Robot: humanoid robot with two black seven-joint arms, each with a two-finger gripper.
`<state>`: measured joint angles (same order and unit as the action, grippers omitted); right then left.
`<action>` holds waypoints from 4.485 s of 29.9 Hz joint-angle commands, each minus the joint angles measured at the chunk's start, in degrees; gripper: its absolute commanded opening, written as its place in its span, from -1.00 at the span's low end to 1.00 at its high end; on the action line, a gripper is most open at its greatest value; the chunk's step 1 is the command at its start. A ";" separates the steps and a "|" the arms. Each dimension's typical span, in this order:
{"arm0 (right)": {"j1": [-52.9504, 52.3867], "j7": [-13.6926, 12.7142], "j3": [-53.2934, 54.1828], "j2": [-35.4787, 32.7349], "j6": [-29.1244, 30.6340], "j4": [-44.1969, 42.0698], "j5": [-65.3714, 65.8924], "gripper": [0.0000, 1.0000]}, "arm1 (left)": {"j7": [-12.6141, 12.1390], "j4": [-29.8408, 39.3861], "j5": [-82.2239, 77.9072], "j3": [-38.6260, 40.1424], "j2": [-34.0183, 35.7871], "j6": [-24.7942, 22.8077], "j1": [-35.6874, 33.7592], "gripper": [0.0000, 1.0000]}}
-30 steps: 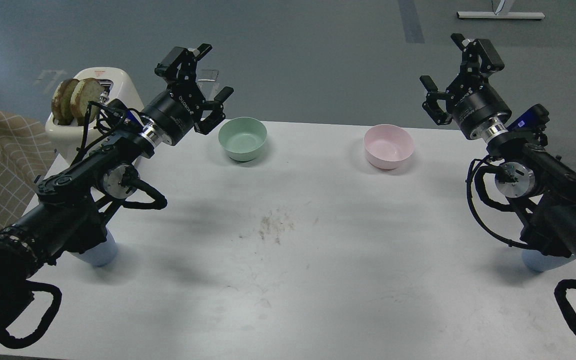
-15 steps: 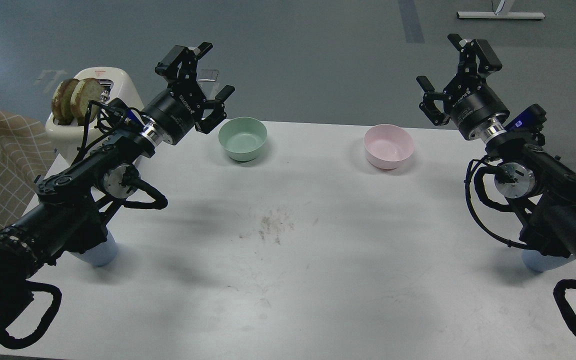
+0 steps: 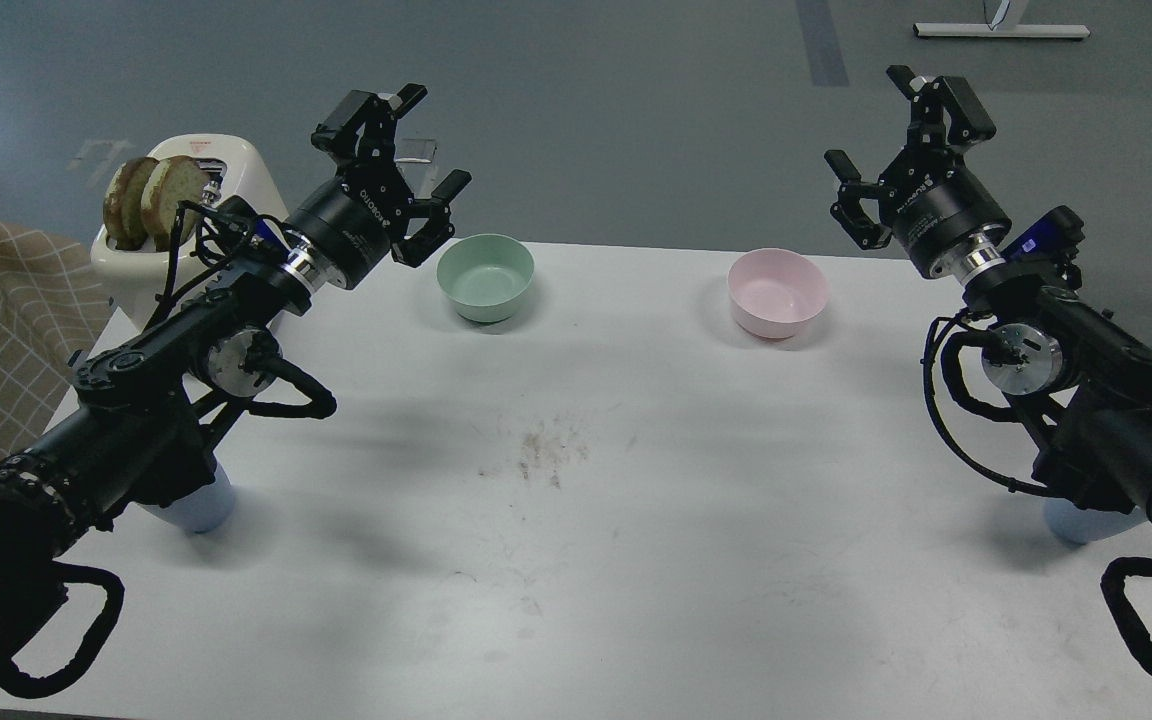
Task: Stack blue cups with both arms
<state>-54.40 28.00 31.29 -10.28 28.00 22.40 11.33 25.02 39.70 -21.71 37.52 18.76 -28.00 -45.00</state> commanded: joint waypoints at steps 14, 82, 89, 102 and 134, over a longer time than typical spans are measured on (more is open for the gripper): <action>-0.09 0.00 -0.08 -0.27 0.00 0.27 0.01 1.00 | -0.06 0.82 -0.18 -0.17 0.14 0.00 0.17 0.98; 0.35 0.00 -0.52 -2.90 0.00 5.28 0.53 1.00 | 2.98 35.10 -68.56 -20.03 58.50 7.96 10.81 0.98; 0.79 0.00 -0.44 -3.08 0.00 5.28 0.53 1.00 | 2.98 33.69 -68.38 -21.62 56.56 8.31 11.60 0.98; 0.79 0.00 -0.52 -3.52 0.00 5.28 0.53 1.00 | 2.98 30.35 -68.64 -23.99 52.34 9.98 11.86 0.26; -3.60 0.00 -0.70 -6.24 0.00 6.87 0.80 1.00 | 2.98 41.68 -72.86 -23.55 54.19 14.12 -2.80 -1.00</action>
<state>-56.31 28.00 30.80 -16.25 28.00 29.24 12.04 28.00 78.88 -93.78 14.02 73.88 -12.91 -43.04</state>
